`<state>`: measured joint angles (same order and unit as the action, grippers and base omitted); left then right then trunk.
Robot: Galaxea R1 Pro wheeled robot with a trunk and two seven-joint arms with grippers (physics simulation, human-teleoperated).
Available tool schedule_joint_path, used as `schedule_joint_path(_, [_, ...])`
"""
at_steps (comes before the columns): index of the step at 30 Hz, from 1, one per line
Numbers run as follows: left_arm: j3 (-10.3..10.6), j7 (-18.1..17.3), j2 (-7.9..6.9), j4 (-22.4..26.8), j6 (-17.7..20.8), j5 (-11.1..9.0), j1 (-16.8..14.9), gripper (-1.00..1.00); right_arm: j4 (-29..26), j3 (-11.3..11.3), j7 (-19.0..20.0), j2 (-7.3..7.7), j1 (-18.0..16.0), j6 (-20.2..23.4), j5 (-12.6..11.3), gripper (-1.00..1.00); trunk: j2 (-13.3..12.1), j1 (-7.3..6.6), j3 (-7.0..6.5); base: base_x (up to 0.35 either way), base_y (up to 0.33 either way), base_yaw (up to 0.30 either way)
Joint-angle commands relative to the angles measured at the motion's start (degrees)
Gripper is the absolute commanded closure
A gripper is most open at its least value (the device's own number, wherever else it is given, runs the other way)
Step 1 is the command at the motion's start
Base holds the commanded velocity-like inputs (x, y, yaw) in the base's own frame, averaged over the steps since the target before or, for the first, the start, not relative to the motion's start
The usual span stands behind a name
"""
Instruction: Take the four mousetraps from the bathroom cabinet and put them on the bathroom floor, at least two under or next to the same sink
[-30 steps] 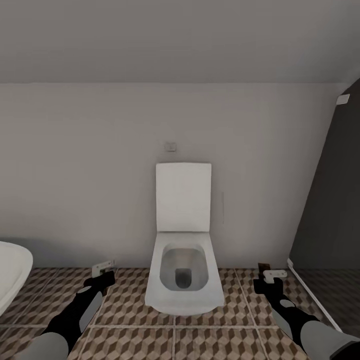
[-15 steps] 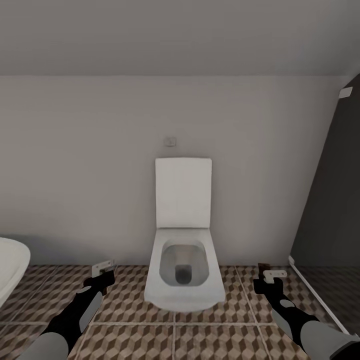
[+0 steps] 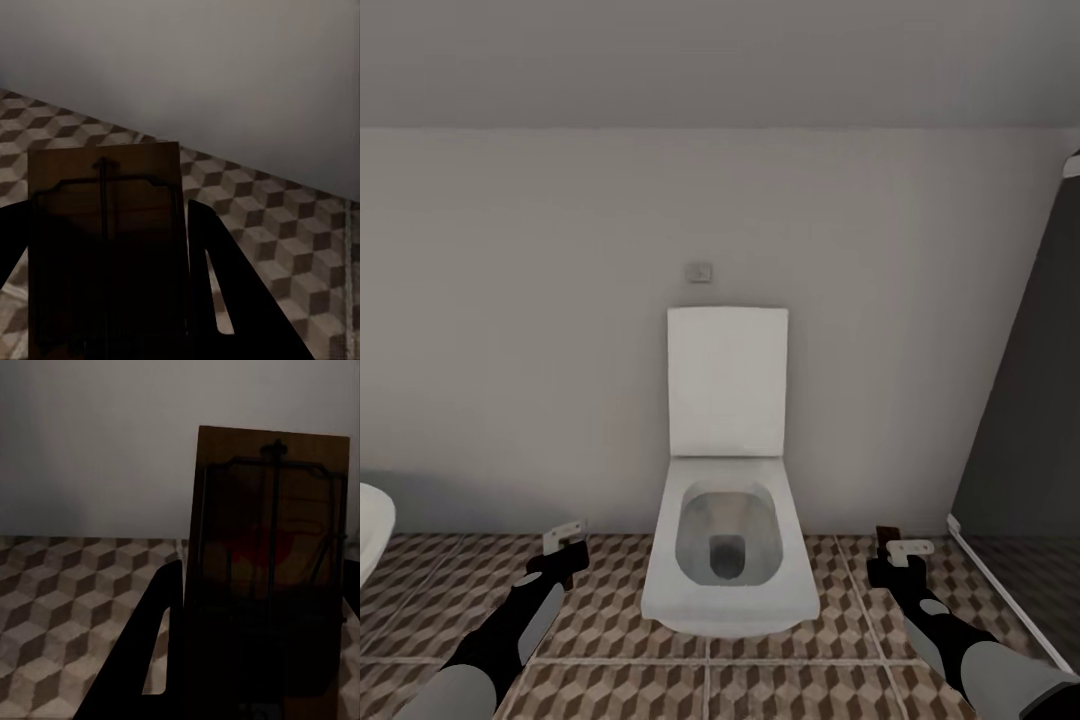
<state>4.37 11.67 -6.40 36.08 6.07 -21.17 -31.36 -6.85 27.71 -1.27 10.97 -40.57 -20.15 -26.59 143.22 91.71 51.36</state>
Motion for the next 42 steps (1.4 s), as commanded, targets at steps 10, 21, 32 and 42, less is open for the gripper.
schedule_joint_path(10, [0.47,0.69,-0.10,0.13,0.25,-0.27,-0.02,1.00,0.00,0.33,0.20,0.02,-0.03,-0.33,-0.46,1.00,0.17,0.24,2.28,0.004,0.000,0.000])
schedule_joint_path(21, [0.47,0.65,-0.01,0.13,0.25,-0.27,-0.02,1.00,0.00,0.33,0.22,0.02,-0.03,-0.33,-0.47,1.00,0.31,0.53,4.72,0.000,0.000,0.000])
schedule_joint_path(32, [0.47,0.64,-0.02,0.13,0.25,-0.27,-0.02,1.00,0.00,0.33,0.22,0.02,-0.03,-0.42,-0.45,1.00,0.46,0.81,7.16,0.000,0.000,0.000])
schedule_joint_path(42, [0.47,0.65,-0.02,0.13,0.25,-0.27,-0.02,1.00,0.00,0.35,0.22,0.02,-0.03,-0.34,-0.48,1.00,0.59,1.07,9.37,0.000,0.000,0.000])
